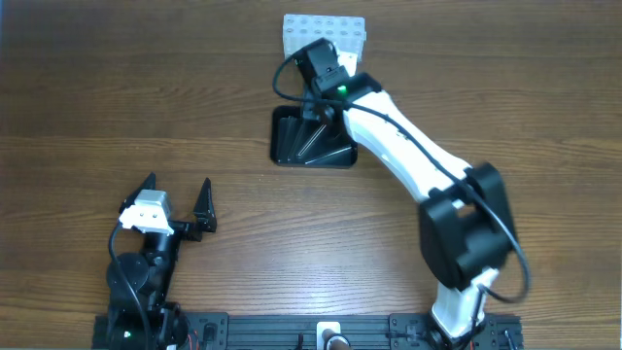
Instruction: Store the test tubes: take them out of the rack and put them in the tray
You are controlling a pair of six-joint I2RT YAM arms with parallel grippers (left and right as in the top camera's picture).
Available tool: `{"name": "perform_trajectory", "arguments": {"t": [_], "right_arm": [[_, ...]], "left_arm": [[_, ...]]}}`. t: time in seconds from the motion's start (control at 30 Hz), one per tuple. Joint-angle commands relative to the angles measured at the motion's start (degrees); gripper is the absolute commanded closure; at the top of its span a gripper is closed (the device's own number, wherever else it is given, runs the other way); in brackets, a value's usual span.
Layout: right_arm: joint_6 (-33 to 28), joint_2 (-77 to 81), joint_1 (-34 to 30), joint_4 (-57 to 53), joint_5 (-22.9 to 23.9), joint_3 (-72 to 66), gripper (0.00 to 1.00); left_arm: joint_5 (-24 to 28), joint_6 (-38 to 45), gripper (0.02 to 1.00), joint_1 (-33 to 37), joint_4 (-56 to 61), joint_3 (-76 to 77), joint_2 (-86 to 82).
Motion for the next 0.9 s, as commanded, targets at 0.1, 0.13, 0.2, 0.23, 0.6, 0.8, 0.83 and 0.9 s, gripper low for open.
{"name": "perform_trajectory", "arguments": {"t": [0.1,0.13,0.2,0.23,0.6,0.8,0.83,0.9], "right_arm": [[-11.96,-16.65,-3.13,0.48,10.38,0.13,0.215],[-13.94,-18.45,-4.20,1.11,10.40,-0.15,0.205],[-18.71,-22.91,-7.50,3.21,10.32,-1.42,0.183],[-20.00,-24.44,-8.76,4.07,10.16,-2.12,0.172],[-26.38,-45.83,-25.51,14.86,-3.76,-19.98,0.058],[-29.73,-58.75,-26.16,25.03,0.72,-38.01,0.007],[-29.75,-60.78,-26.16,26.67,1.55,-41.11,0.009],[-30.40,-65.31,-26.23,28.98,2.16,-47.12,0.009]], "left_arm": [[0.74,0.63,0.020,0.35,-0.20,-0.26,-0.46],[0.74,0.63,0.020,0.35,-0.20,-0.26,-0.46],[0.74,0.63,0.018,0.35,-0.20,-0.26,-0.46],[0.74,0.63,0.018,0.35,-0.20,-0.26,-0.46],[0.74,0.63,0.018,0.35,-0.20,-0.26,-0.46],[0.74,0.63,0.018,0.35,-0.20,-0.26,-0.46],[0.74,0.63,0.018,0.35,-0.20,-0.26,-0.46],[0.74,0.63,0.018,0.35,-0.20,-0.26,-0.46]]}}
